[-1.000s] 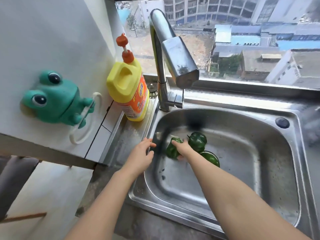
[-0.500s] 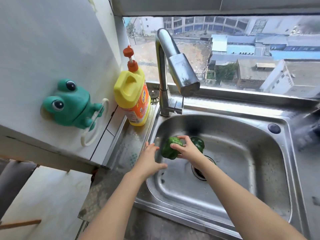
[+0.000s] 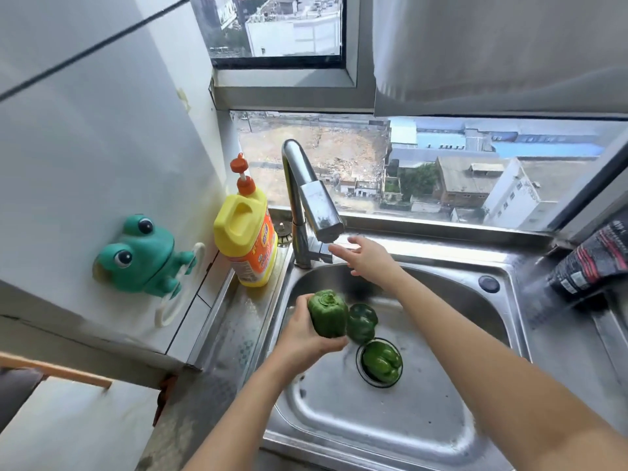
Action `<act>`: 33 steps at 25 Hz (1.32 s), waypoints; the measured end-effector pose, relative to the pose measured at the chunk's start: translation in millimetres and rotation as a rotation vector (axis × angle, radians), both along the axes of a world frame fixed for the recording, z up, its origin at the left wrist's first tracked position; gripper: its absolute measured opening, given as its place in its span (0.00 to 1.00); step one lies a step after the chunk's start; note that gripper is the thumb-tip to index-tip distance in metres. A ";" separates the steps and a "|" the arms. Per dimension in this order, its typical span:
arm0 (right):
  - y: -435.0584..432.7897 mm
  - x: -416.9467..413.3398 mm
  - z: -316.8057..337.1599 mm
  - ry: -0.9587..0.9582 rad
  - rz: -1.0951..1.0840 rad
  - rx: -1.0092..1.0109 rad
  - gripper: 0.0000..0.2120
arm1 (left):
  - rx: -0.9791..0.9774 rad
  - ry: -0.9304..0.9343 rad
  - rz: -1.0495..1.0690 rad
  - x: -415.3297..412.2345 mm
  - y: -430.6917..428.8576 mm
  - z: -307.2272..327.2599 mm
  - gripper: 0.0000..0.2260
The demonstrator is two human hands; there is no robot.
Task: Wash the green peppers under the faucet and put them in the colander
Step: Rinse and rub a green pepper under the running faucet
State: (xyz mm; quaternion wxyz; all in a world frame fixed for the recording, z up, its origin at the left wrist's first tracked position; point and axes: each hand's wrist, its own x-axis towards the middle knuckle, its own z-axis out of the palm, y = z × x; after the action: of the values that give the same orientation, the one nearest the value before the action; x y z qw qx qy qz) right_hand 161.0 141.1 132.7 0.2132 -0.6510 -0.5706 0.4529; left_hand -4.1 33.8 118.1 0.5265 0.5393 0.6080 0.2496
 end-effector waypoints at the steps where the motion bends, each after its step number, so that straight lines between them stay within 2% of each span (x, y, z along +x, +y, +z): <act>1: 13.0 -5.8 -0.6 -0.087 0.056 -0.003 0.36 | -0.035 -0.042 0.012 0.3 0.6 4.6 0.33; 4: 32.1 -22.7 -4.5 -0.292 0.124 0.006 0.23 | -0.216 -0.315 0.066 -3.3 3.3 19.3 0.28; 6: 36.5 -25.1 -8.5 -0.357 0.094 0.025 0.24 | -0.347 -0.482 0.054 -6.8 3.7 28.2 0.24; 9: 42.7 -23.7 -10.8 -0.369 0.120 -0.002 0.24 | -0.467 -0.601 0.128 -6.8 2.0 33.2 0.24; 14: 56.5 -28.4 -1.6 -0.159 0.069 -0.067 0.14 | -0.592 -0.843 0.345 0.4 9.4 30.0 0.20; 16: 58.5 -25.8 -4.5 -0.089 0.032 -0.118 0.13 | -0.642 -0.934 0.355 3.3 10.3 29.2 0.22; 18: 57.8 -17.5 -17.2 0.115 -0.071 -0.211 0.14 | -0.699 -1.006 0.317 4.8 9.6 28.1 0.26; 19: 56.7 -12.6 -24.7 0.211 -0.112 -0.247 0.15 | -0.717 -1.026 0.295 5.4 9.7 27.6 0.27; 21: 57.0 -7.3 -39.9 0.286 -0.137 -0.266 0.16 | -0.731 -1.053 0.273 7.0 9.4 26.0 0.29; 24: 51.7 -7.0 -39.1 0.248 -0.125 -0.265 0.15 | -0.748 -1.075 0.324 13.8 9.5 24.2 0.27; 26: 33.9 -6.0 -27.5 0.204 -0.063 -0.271 0.21 | -0.792 -1.074 0.438 18.5 11.5 21.5 0.28; 29: -16.5 -10.0 -12.1 0.090 0.033 -0.080 0.22 | -0.850 -1.076 0.691 27.1 17.5 14.5 0.27; 31: -60.9 -21.2 1.4 0.101 0.197 0.038 0.24 | -0.867 -1.040 0.800 31.4 20.1 14.1 0.26; 33: -88.1 -28.4 -0.9 -0.044 0.380 0.184 0.24 | -0.902 -1.014 0.842 34.0 23.3 13.3 0.26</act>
State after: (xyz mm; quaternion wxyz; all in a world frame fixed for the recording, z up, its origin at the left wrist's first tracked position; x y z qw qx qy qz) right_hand 132.6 53.0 131.8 0.1703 -0.5192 -0.7266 0.4166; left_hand 30.0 57.1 131.4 0.7678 -0.1798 0.4896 0.3721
